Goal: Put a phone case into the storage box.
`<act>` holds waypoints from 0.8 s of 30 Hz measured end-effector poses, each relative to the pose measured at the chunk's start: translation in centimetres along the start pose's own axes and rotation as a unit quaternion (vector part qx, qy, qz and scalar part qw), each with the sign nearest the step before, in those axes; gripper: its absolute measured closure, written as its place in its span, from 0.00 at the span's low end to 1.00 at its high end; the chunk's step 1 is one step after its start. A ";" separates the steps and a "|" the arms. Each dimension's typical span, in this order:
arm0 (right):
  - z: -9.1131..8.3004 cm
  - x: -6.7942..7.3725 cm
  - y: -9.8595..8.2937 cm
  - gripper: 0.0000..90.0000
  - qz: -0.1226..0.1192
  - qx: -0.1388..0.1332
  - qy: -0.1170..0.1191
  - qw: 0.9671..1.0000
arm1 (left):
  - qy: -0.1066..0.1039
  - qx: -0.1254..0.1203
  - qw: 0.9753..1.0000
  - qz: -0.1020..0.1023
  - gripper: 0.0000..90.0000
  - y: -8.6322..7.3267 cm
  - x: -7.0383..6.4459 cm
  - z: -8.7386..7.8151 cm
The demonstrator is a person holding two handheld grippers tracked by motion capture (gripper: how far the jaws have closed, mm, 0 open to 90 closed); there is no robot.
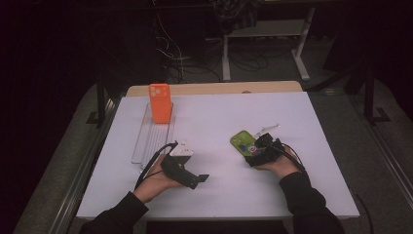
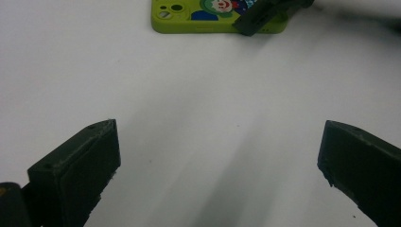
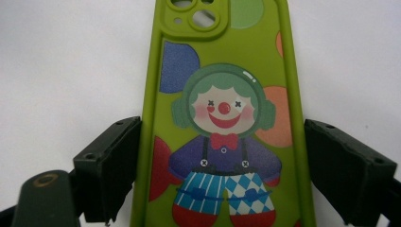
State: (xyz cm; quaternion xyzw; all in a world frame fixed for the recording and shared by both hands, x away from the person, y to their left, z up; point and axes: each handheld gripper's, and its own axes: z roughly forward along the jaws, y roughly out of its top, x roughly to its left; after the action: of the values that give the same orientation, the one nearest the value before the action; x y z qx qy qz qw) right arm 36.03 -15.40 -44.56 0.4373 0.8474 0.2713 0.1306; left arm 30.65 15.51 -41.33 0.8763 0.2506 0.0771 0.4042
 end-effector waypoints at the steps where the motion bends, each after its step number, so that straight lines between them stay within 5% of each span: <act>1: 0.0 0.0 -0.1 0.15 -0.002 -0.004 -0.001 1.000 | 0.000 0.000 1.000 0.000 0.00 0.0 0.0 0.0; 12: 0.0 0.0 -0.1 0.17 0.003 -0.004 -0.001 1.000 | -0.001 -0.001 1.000 -0.002 0.00 0.2 0.0 0.1; 20: -1.7 -0.9 0.8 0.17 0.003 -0.020 0.028 0.999 | -0.012 -0.001 1.000 0.007 0.00 1.5 0.7 -0.5; 24: -2.7 -1.3 1.5 0.17 -0.016 -0.031 0.048 0.998 | -0.025 0.002 0.999 0.021 0.00 2.4 1.7 -0.9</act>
State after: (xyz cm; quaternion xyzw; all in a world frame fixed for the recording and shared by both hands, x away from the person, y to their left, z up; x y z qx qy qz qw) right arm 36.52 -16.67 -41.48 0.4062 0.8506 0.3162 0.1078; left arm 32.74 15.68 -39.05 0.8838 0.2221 0.0629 0.4069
